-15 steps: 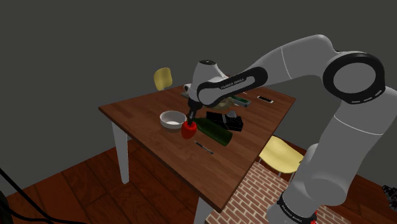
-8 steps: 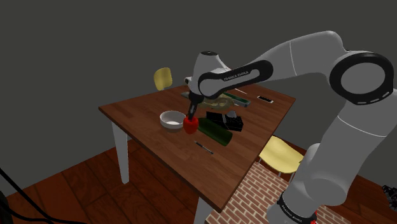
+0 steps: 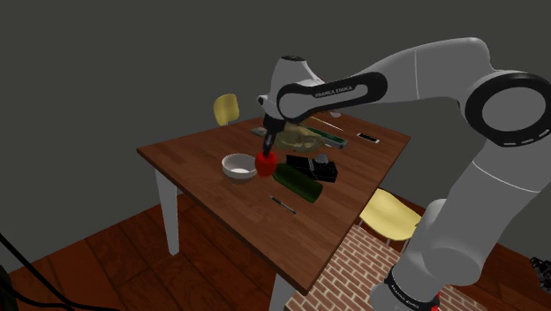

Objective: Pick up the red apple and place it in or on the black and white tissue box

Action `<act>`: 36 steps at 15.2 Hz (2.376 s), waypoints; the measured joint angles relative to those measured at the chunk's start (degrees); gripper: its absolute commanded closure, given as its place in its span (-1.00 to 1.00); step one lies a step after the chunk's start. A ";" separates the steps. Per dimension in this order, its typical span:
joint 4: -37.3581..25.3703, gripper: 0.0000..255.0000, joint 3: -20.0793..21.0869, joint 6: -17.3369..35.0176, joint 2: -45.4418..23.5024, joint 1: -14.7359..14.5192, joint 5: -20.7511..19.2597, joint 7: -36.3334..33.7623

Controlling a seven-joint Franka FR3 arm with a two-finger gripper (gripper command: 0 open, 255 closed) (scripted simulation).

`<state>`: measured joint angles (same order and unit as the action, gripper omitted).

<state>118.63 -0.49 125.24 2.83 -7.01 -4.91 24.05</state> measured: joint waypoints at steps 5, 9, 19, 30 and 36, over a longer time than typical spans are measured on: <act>-2.64 1.00 0.06 -3.67 1.03 -0.07 0.18 0.22; -4.94 1.00 0.06 -6.68 1.74 -0.07 0.31 0.51; -10.77 1.00 -0.69 -13.51 2.86 0.52 0.71 2.46; -10.89 1.00 -9.05 -16.21 6.23 6.57 1.97 17.33; -15.24 1.00 -13.82 -19.21 5.08 9.75 3.04 25.66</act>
<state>103.40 -14.31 106.03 7.91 2.73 -1.88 49.71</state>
